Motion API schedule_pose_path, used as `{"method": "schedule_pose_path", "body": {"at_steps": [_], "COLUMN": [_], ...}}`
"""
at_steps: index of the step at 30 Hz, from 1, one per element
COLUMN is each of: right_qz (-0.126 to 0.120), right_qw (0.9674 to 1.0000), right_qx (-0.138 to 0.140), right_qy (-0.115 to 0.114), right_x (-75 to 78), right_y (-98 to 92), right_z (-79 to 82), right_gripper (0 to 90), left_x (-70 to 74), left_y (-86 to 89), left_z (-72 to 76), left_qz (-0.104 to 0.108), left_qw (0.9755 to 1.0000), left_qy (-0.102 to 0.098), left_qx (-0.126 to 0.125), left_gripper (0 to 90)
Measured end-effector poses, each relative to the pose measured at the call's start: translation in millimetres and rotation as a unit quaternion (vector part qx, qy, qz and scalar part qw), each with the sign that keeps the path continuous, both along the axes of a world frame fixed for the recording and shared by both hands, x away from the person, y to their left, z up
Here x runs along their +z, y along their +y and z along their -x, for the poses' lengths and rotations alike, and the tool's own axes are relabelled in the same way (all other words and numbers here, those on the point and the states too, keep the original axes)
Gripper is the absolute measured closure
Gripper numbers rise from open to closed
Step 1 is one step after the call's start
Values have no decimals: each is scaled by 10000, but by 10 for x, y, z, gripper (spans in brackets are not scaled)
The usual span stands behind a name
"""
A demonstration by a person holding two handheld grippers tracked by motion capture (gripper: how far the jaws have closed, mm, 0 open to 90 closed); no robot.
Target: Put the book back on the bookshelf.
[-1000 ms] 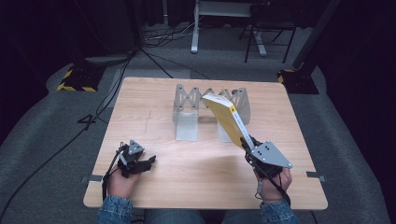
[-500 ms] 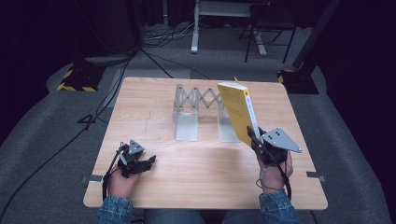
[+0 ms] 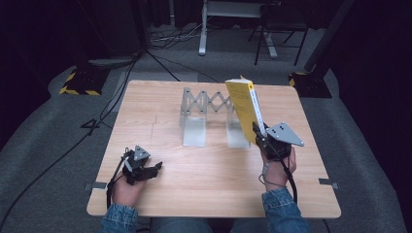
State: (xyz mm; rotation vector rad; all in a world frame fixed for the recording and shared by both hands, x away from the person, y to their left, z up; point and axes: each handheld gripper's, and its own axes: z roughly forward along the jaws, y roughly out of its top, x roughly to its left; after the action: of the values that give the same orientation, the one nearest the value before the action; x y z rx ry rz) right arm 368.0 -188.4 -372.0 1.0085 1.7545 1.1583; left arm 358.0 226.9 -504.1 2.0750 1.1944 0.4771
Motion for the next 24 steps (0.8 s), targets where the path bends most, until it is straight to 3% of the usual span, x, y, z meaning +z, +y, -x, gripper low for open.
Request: {"method": "schedule_pose_path", "body": {"at_steps": [8, 24], "right_qz": [-308, -420], "right_qw": [9994, 9987], "right_qx": [-69, -214], "right_qy": [104, 216], "right_x": [-46, -260], "right_y": [8, 84], "right_z": [-162, -339], "right_gripper": [762, 759], "left_x": [-1, -1], "left_y": [-1, -1], "left_z": [4, 4], "left_qz": [9, 13], "left_qw": [10000, 10000], "left_qy": [4, 7], "left_qx": [-2, 0], "left_gripper": [362, 363]}}
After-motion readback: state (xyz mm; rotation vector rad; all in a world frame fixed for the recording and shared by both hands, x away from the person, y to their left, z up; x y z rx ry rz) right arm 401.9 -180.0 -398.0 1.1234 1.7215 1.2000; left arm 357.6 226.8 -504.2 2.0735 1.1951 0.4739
